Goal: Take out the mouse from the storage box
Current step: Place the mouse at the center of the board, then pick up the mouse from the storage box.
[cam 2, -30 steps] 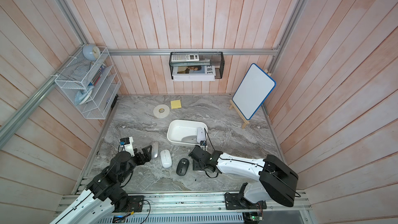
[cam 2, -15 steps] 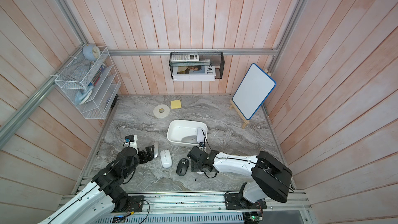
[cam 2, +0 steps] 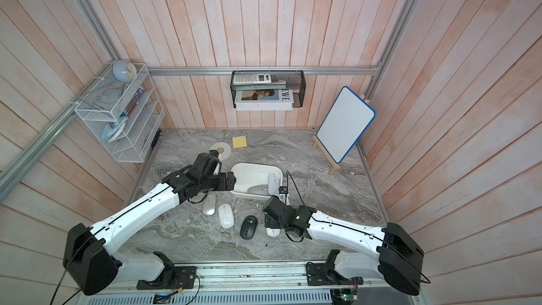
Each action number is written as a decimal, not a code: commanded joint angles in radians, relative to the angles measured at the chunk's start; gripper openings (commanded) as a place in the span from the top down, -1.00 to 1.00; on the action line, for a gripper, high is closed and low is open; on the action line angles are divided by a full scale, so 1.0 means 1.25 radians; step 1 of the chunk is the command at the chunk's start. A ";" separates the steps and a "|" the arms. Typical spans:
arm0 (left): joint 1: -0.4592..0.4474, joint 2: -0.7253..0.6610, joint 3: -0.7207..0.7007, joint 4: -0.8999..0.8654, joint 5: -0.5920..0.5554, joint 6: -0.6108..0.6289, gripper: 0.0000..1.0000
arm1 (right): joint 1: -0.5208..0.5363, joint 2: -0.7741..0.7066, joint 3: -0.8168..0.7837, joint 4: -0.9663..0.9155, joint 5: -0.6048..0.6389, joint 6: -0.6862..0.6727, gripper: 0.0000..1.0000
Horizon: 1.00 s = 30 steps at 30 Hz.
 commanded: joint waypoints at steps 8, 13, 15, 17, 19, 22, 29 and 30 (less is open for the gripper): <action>-0.075 0.323 0.391 -0.410 -0.018 0.230 -1.00 | -0.028 -0.256 -0.118 -0.039 0.190 -0.060 -0.85; -0.094 0.456 0.513 -0.491 -0.026 0.278 -0.95 | -0.058 -0.353 -0.172 -0.033 0.182 -0.075 -0.87; -0.098 0.494 0.545 -0.502 -0.016 0.288 -0.93 | -0.068 -0.377 -0.192 -0.031 0.174 -0.074 -0.87; -0.104 0.534 0.587 -0.520 -0.025 0.298 -0.92 | -0.079 -0.398 -0.213 -0.025 0.161 -0.073 -0.87; -0.108 0.569 0.623 -0.531 -0.030 0.301 -0.90 | -0.085 -0.415 -0.228 -0.021 0.151 -0.069 -0.87; -0.108 0.614 0.676 -0.545 -0.033 0.303 -0.88 | -0.090 -0.437 -0.250 -0.014 0.137 -0.067 -0.87; -0.108 0.692 0.746 -0.567 -0.042 0.311 -0.87 | -0.092 -0.465 -0.272 -0.004 0.119 -0.062 -0.87; -0.108 0.701 0.751 -0.568 -0.039 0.313 -0.87 | -0.093 -0.467 -0.273 -0.006 0.120 -0.062 -0.87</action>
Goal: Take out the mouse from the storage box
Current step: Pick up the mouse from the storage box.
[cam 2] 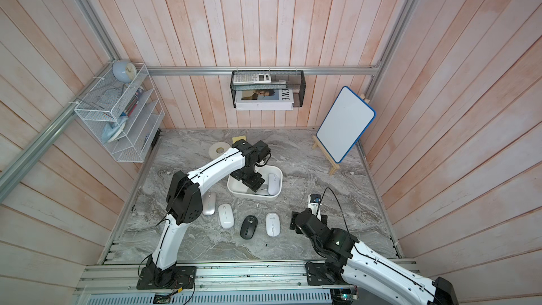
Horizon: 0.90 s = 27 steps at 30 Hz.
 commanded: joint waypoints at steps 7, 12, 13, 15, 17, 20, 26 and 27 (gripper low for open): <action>-0.003 0.081 0.050 -0.014 -0.008 0.015 -0.84 | -0.009 -0.018 -0.010 0.008 -0.009 -0.002 -0.88; 0.002 0.115 0.053 0.005 -0.047 -0.002 -0.83 | -0.012 -0.012 -0.008 0.007 -0.012 -0.002 -0.88; 0.007 0.118 0.054 0.014 -0.052 -0.009 -0.81 | -0.012 -0.013 -0.009 0.008 -0.013 0.000 -0.88; 0.018 0.118 0.052 0.031 -0.070 -0.025 -0.76 | -0.013 -0.013 -0.010 0.006 -0.014 0.001 -0.88; 0.029 0.110 0.048 0.056 -0.088 -0.041 -0.72 | -0.014 -0.013 -0.009 0.004 -0.016 0.002 -0.88; 0.039 0.088 0.032 0.104 -0.106 -0.041 -0.67 | -0.014 -0.013 -0.011 0.004 -0.017 0.004 -0.88; 0.045 0.040 -0.011 0.187 -0.126 -0.068 -0.62 | -0.016 -0.012 -0.009 0.004 -0.017 0.005 -0.89; 0.044 0.028 -0.024 0.203 -0.120 -0.066 -0.62 | -0.016 -0.011 -0.009 0.005 -0.018 0.006 -0.88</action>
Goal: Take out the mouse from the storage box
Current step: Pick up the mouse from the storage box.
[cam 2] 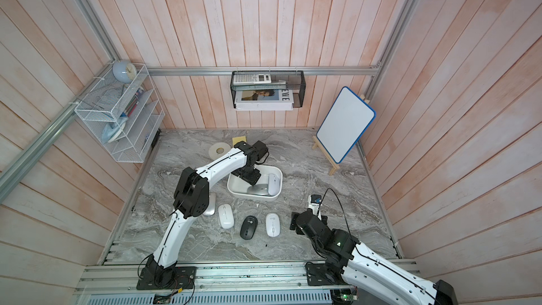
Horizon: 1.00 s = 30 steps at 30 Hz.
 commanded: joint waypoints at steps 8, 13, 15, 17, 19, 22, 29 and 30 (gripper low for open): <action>-0.021 -0.162 -0.127 0.140 0.140 0.064 -0.62 | -0.009 0.015 -0.007 0.010 -0.004 0.007 -0.88; -0.026 -0.148 -0.114 0.142 0.243 0.054 -0.66 | -0.011 0.032 -0.004 0.022 -0.011 0.007 -0.88; -0.035 -0.133 -0.107 0.148 0.257 0.046 -0.67 | -0.011 0.037 0.000 0.022 -0.012 0.007 -0.88; -0.042 -0.120 -0.102 0.163 0.280 0.029 -0.67 | -0.012 0.040 0.001 0.023 -0.012 0.006 -0.89; -0.045 -0.102 -0.094 0.184 0.312 0.009 -0.67 | -0.012 0.041 0.001 0.026 -0.012 0.007 -0.89; -0.045 -0.086 -0.092 0.221 0.353 -0.060 -0.64 | -0.014 0.046 0.003 0.028 -0.015 0.008 -0.88; -0.046 -0.046 -0.103 0.286 0.398 -0.151 -0.39 | -0.013 0.048 0.004 0.023 -0.015 0.010 -0.89; -0.046 -0.040 -0.105 0.292 0.394 -0.162 -0.34 | -0.013 0.047 0.004 0.021 -0.016 0.010 -0.88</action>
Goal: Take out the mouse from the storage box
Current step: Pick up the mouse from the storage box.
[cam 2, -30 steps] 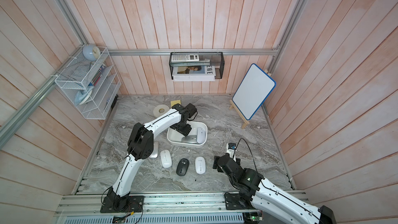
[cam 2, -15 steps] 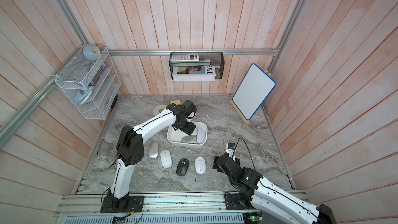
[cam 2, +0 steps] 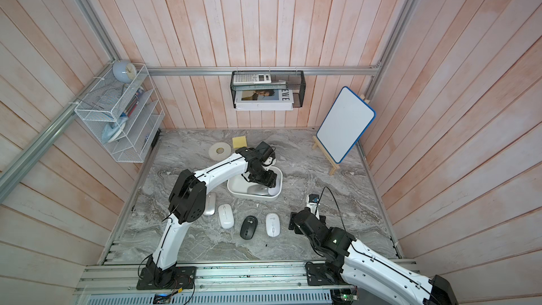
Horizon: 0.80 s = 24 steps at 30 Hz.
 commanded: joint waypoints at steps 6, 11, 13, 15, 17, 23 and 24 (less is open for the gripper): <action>0.000 0.054 -0.002 0.075 0.024 -0.100 -0.17 | -0.005 -0.001 0.006 -0.002 0.002 0.007 -0.89; 0.003 0.065 -0.015 0.097 0.017 -0.122 0.00 | -0.006 0.003 0.004 -0.004 0.002 0.009 -0.89; 0.003 0.069 -0.020 0.106 0.026 -0.127 0.01 | -0.005 0.003 0.002 -0.005 0.001 0.011 -0.89; 0.004 0.073 -0.023 0.109 0.025 -0.132 0.04 | -0.005 0.003 0.004 -0.005 0.001 0.012 -0.88; 0.003 0.070 -0.031 0.116 0.018 -0.137 0.14 | -0.006 0.003 0.004 -0.005 0.003 0.012 -0.89; 0.004 0.040 -0.049 0.141 0.004 -0.156 0.44 | -0.006 0.011 0.007 -0.006 0.002 0.017 -0.88; 0.004 0.026 -0.057 0.151 0.002 -0.163 0.47 | -0.006 0.012 0.008 -0.006 0.001 0.018 -0.88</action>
